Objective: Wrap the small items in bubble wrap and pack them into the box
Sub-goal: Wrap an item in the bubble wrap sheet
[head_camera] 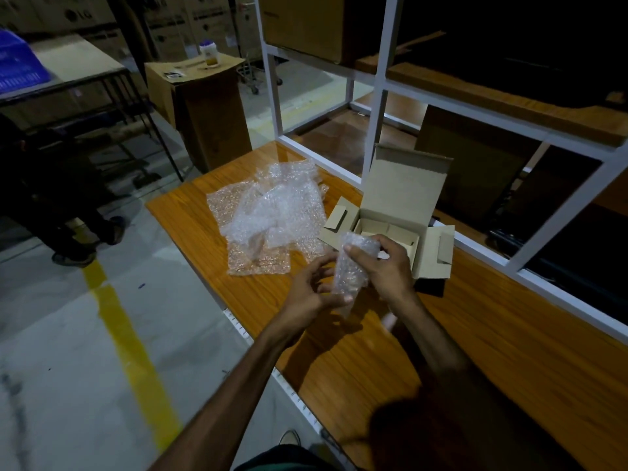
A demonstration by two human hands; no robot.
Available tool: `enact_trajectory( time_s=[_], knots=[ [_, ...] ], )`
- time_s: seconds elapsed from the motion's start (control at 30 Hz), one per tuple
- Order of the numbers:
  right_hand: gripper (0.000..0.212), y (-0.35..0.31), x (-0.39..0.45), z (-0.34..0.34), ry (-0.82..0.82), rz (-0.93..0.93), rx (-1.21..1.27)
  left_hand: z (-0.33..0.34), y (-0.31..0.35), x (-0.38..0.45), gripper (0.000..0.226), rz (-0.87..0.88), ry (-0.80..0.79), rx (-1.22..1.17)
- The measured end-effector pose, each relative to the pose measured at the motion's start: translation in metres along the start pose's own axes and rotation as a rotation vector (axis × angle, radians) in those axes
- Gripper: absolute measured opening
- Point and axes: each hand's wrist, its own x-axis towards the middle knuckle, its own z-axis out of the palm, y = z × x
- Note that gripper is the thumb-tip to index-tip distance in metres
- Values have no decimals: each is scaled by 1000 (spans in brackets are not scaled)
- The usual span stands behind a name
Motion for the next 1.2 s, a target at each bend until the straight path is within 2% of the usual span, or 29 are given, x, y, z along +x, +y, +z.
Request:
enact_trajectory(
  time_s=[0.1,0.2,0.3,0.43,0.57,0.67,0.73,0.83,0.87,0.97,1.07,1.2],
  knots=[
    [38,0,5,-3,29,67,19,8,-1,0,84,16,36,49],
    [43,-2,9,-4,43,123,46,11,-3,3,60,8,150,14],
    [25,-7,10,-4,55,169,92,9,-8,6,32,35,246,-13],
    [19,-8,12,-4,67,230,163,8,-12,8,24,78,291,-49],
    [30,-8,13,-1,61,266,210,11,-10,13,18,62,378,-131],
    [57,-10,10,5,77,276,220,22,-10,17,5,64,493,-180],
    [70,-9,7,10,105,290,227,30,-11,21,8,65,604,-217],
    [60,-6,6,16,164,294,250,41,-11,22,7,120,685,-144],
    [57,-5,6,17,181,294,258,44,-10,20,9,154,660,-117],
    [37,-4,7,18,227,277,279,54,-11,14,36,220,527,-45],
    [21,-4,8,17,236,289,304,55,-15,20,40,297,477,110],
    [18,-3,5,14,208,302,336,57,-5,31,44,317,503,93]
  ],
)
